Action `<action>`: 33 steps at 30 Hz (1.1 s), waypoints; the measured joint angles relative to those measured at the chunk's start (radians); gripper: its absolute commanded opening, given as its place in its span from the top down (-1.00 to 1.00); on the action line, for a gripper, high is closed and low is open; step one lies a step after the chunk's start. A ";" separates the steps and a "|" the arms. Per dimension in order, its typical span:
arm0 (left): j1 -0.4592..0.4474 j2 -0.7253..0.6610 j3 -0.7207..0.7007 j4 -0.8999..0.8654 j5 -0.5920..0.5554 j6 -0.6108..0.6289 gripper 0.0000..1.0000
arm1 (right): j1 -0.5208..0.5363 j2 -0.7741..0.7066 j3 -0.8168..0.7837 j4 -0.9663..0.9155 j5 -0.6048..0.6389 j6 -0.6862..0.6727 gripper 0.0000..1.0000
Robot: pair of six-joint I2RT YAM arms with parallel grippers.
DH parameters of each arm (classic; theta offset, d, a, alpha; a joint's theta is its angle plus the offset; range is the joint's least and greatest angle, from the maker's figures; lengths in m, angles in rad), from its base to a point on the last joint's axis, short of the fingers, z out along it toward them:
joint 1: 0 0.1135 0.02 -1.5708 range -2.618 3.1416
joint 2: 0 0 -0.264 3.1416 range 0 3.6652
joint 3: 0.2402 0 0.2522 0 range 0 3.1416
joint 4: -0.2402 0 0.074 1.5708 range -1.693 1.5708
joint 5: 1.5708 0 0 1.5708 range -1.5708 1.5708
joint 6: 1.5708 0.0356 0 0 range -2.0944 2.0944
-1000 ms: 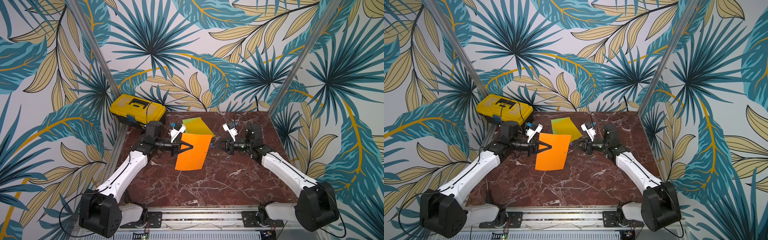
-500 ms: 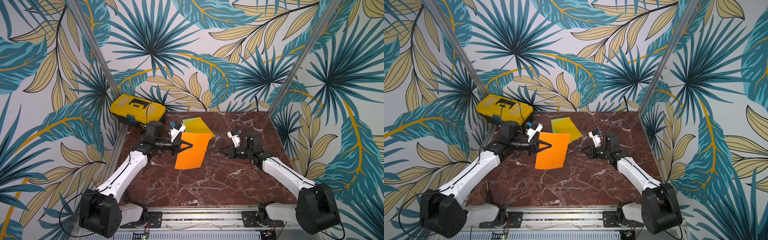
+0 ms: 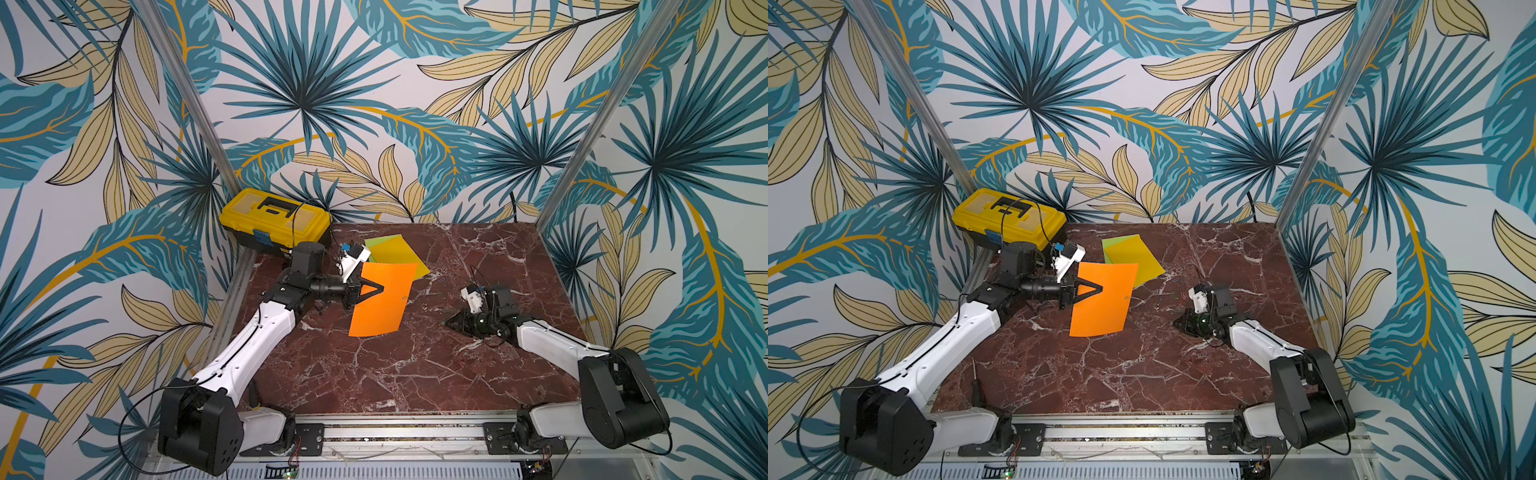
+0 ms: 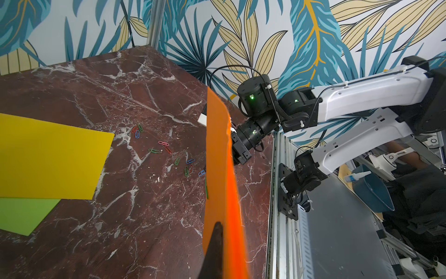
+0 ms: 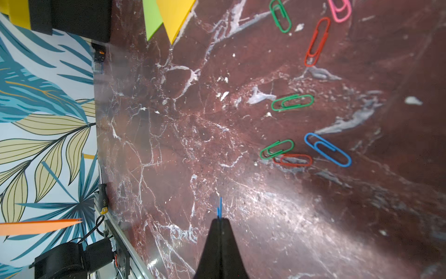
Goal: Unclip the paperclips from the documents
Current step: Place the paper clip at the center of the board.
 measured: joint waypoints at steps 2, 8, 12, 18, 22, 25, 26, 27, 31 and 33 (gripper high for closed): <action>0.000 0.000 0.000 0.000 -0.003 -0.005 1.00 | 0.000 0.026 0.000 0.005 0.008 0.007 0.92; 0.000 0.004 0.000 0.000 -0.003 -0.012 1.00 | 0.000 0.095 0.000 0.009 0.039 0.013 0.91; 0.000 0.007 0.000 0.000 -0.003 -0.013 1.00 | 0.000 0.111 0.000 0.005 0.065 0.014 0.78; 0.000 0.007 0.000 0.000 -0.003 -0.013 1.00 | 0.000 0.110 0.000 -0.018 0.105 0.011 0.55; 0.000 0.007 0.000 0.000 -0.004 -0.013 1.00 | 0.000 0.102 0.001 -0.026 0.116 0.004 0.43; 0.000 0.008 0.000 0.000 -0.004 -0.013 1.00 | 0.000 0.090 0.002 -0.046 0.135 -0.003 0.40; 0.000 0.008 0.000 0.000 -0.004 -0.013 1.00 | 0.000 0.086 0.003 -0.053 0.140 -0.005 0.39; 0.000 0.008 0.000 0.000 -0.004 -0.013 1.00 | 0.000 0.083 0.006 -0.063 0.145 -0.008 0.39; 0.000 0.008 0.000 0.000 -0.004 -0.013 1.00 | 0.000 0.063 0.013 -0.087 0.147 -0.026 0.37; 0.000 0.008 0.000 0.000 -0.003 -0.013 1.00 | 0.000 0.035 0.016 -0.092 0.133 -0.042 0.34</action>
